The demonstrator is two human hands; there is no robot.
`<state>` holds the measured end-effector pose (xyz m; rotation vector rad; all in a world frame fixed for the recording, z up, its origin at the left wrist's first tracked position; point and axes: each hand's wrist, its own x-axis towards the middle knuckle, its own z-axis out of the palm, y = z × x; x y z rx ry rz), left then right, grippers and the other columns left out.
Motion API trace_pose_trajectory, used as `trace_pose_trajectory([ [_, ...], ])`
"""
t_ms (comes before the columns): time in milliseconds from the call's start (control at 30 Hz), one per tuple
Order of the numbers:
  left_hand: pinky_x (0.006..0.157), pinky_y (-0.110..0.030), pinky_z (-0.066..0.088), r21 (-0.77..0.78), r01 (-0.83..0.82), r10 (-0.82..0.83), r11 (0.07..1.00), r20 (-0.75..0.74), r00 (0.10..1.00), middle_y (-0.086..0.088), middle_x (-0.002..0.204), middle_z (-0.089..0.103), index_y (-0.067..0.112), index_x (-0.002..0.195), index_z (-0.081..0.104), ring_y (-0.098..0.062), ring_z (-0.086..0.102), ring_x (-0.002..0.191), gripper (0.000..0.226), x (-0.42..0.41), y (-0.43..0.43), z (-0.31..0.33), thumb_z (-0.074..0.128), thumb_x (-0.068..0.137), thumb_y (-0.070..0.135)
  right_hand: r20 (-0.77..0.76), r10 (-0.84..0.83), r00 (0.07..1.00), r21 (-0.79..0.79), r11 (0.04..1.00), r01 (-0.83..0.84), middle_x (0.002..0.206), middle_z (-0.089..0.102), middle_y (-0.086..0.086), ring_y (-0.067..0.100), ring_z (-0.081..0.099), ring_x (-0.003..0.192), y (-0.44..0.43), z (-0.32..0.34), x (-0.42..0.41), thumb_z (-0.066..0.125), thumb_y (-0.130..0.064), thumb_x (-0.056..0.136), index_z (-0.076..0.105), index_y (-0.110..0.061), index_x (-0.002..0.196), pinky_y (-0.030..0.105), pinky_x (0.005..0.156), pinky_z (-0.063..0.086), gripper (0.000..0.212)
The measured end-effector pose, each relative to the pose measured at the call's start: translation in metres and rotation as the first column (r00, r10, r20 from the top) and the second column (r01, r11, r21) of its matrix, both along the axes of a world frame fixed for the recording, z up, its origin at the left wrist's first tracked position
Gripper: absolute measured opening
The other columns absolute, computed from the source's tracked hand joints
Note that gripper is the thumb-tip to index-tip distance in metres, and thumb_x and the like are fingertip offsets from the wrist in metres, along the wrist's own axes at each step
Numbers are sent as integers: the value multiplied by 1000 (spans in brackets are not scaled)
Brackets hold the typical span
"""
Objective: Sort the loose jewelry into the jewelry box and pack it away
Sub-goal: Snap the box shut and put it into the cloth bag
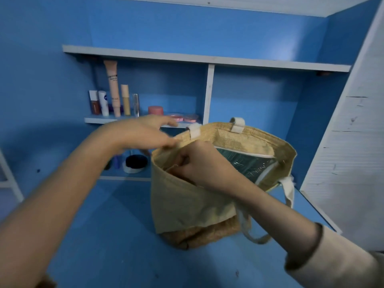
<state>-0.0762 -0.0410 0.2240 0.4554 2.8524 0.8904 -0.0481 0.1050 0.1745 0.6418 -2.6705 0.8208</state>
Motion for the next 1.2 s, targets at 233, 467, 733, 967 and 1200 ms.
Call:
trace_pose_trajectory([
  [233, 69, -35, 61, 152, -133, 104, 979, 187, 977, -13, 96, 72, 12, 94, 67, -25, 70, 89, 26, 2, -22, -23, 49, 89, -6, 288, -106, 952, -83, 987, 135, 66, 61, 11, 21, 57, 62, -5, 16, -30, 61, -10, 80, 66, -1, 71, 32, 56, 51, 14],
  [467, 58, -27, 59, 262, -166, 118, 951, 189, 975, -11, 88, 71, 1, 87, 67, -22, 69, 81, 21, -8, -16, -11, 49, 90, -10, 413, -100, 905, -164, 970, 182, 54, 55, 4, 17, 57, 49, 20, 36, -31, 66, -10, 82, 62, -6, 65, 21, 43, 40, 18],
  [733, 67, -32, 60, 216, -171, 138, 961, 161, 977, -17, 106, 65, 1, 101, 63, -28, 67, 91, 22, -15, -6, -3, 48, 90, -12, 581, 1, 814, -395, 875, 281, 57, 58, 5, 13, 56, 45, 29, 21, -40, 66, -7, 82, 65, -2, 80, 20, 43, 41, 6],
  [967, 83, -32, 44, -143, -57, -8, 988, -414, 910, 3, 109, 51, 33, 89, 49, -13, 51, 96, 37, -20, -14, -14, 79, 75, 16, 641, 289, 711, -638, 715, 284, 79, 70, 6, 18, 67, 69, 22, 9, -50, 65, -9, 84, 66, -7, 88, 29, 67, 58, 4],
  [1200, 96, -35, 36, -367, -31, -157, 930, -470, 868, 6, 112, 45, 37, 83, 65, -12, 36, 107, 14, -25, -13, -9, 76, 75, 36, 609, 254, 752, -617, 748, 246, 77, 69, 0, 10, 64, 64, 13, 17, -46, 65, -13, 84, 67, -9, 85, 24, 61, 51, 5],
])
